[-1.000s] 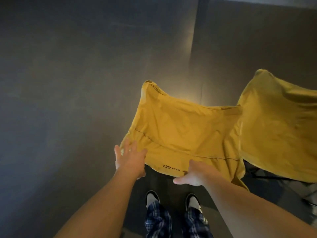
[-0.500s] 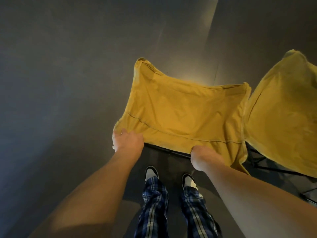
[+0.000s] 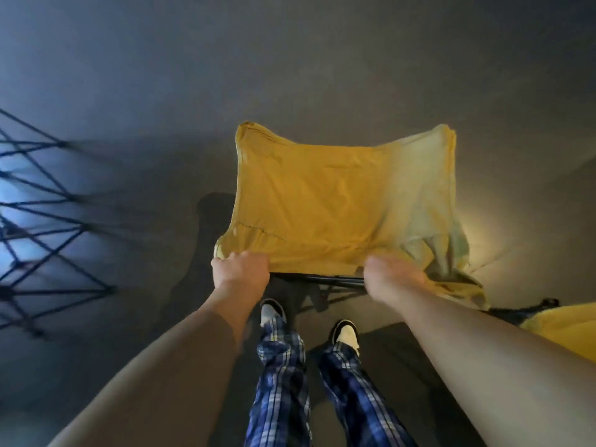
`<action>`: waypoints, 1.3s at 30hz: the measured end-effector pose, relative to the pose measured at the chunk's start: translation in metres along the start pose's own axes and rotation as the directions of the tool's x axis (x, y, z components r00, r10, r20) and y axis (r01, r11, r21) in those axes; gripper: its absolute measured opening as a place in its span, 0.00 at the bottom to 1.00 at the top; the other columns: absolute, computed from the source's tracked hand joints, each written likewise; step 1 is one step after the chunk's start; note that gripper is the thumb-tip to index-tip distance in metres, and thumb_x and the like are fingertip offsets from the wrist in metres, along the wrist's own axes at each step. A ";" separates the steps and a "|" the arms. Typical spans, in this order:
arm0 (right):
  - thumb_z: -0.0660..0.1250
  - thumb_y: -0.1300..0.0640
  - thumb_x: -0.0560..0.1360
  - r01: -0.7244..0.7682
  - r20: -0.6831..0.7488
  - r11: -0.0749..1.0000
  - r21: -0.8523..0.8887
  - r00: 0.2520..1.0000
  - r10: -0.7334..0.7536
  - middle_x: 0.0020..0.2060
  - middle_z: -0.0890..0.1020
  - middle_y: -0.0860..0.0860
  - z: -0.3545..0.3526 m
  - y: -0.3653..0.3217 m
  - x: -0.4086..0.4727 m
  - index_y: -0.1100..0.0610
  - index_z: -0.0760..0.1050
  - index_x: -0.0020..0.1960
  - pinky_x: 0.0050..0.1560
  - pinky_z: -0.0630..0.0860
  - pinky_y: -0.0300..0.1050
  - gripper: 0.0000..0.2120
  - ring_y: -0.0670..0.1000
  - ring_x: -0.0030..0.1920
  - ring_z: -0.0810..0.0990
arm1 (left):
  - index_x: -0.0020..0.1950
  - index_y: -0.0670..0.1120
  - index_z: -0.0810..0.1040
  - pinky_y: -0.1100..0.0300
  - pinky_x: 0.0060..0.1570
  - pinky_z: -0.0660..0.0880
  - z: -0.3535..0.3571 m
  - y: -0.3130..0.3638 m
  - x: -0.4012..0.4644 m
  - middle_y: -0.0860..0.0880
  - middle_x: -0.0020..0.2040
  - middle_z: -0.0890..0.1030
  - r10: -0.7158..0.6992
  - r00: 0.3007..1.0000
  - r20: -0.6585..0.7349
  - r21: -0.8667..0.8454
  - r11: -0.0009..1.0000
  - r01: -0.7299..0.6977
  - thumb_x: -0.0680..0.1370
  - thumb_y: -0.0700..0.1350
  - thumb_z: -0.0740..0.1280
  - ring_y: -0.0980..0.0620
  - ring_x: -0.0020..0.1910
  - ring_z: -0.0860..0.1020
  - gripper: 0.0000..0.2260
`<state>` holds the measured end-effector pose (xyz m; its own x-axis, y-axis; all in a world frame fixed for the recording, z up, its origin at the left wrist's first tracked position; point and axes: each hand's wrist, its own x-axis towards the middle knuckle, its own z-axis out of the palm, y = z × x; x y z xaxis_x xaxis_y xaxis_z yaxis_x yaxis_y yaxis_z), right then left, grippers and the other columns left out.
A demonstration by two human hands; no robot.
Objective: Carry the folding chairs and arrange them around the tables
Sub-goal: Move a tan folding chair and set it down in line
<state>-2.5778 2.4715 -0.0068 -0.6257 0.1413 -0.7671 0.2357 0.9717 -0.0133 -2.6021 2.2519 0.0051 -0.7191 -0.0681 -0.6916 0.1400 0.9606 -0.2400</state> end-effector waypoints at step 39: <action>0.66 0.52 0.74 0.535 0.389 0.067 -0.842 0.689 -0.612 0.57 0.75 0.57 0.422 -0.098 -0.365 0.59 0.74 0.61 0.44 0.73 0.50 0.18 0.59 0.52 0.76 | 0.52 0.46 0.75 0.53 0.45 0.73 0.572 0.239 -0.599 0.46 0.49 0.76 -0.382 0.247 0.891 -0.381 -0.328 0.864 0.76 0.36 0.56 0.42 0.53 0.77 0.11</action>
<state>-2.0583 2.2449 0.0038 -0.2858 -0.5706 -0.7699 -0.9452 0.3003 0.1284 -1.7485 2.3685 -0.0280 0.3751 -0.6235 -0.6859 -0.9266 -0.2718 -0.2598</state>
